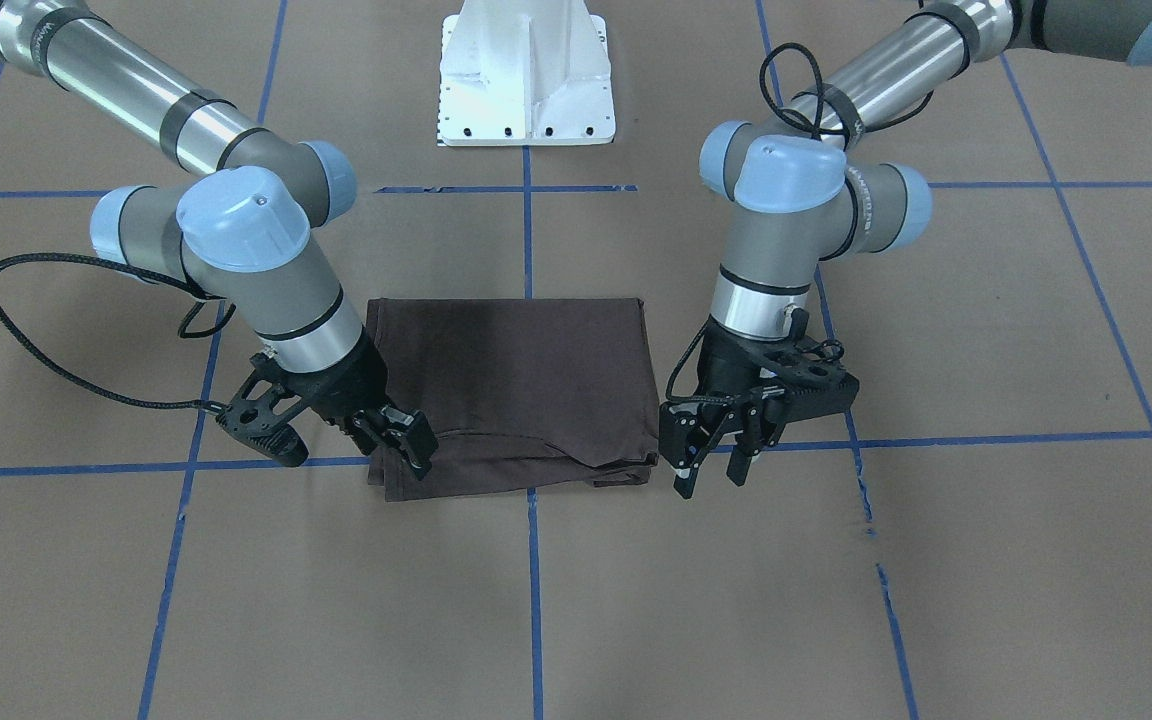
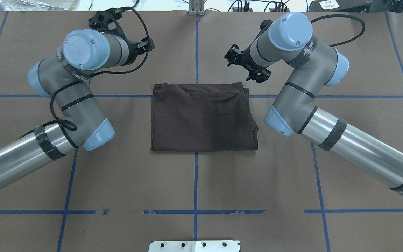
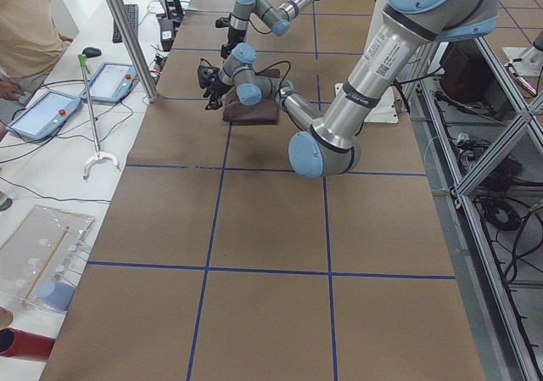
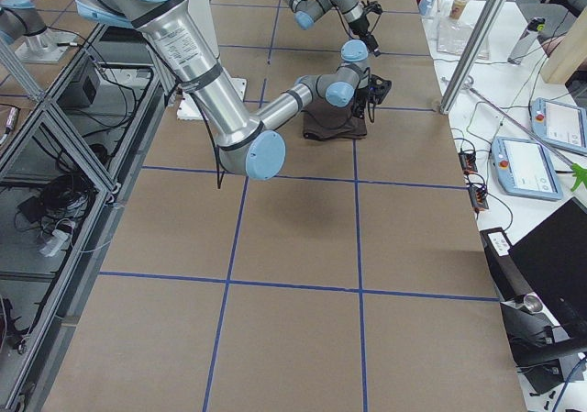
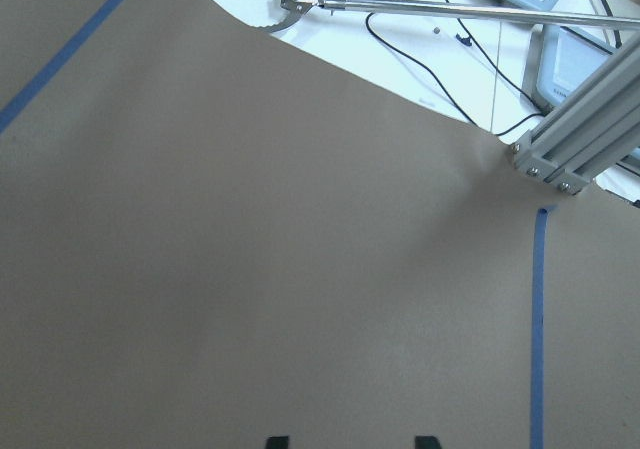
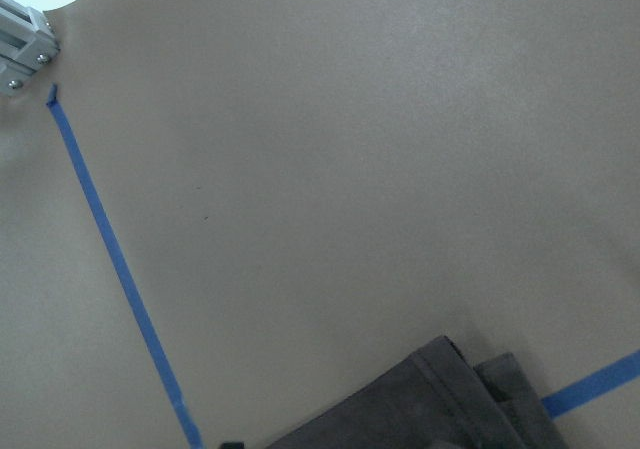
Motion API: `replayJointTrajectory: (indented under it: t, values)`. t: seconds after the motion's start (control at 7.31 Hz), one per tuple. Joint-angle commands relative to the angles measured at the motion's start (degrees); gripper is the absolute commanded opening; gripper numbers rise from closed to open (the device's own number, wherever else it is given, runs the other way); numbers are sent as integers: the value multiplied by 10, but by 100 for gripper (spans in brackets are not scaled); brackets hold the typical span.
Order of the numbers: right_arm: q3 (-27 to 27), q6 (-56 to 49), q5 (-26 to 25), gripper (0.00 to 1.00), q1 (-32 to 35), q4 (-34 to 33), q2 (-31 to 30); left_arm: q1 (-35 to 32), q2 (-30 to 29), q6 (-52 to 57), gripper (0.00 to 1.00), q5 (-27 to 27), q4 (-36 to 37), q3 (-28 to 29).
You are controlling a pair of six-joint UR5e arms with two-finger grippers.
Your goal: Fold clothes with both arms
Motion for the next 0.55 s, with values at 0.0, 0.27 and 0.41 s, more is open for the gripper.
replayJointTrajectory:
  t: [0.0,0.27,0.41]
  values:
    - [38,-8,23,100,8,3,-43,-1,82,40,100,-55,-3,-86]
    - [76,-177,38,100,49,-1,-136,-25,170,245,100,-99,-9,-134]
    - [78,-269,79,100,101,-10,-169,-77,210,348,100,-158,-37,-132]
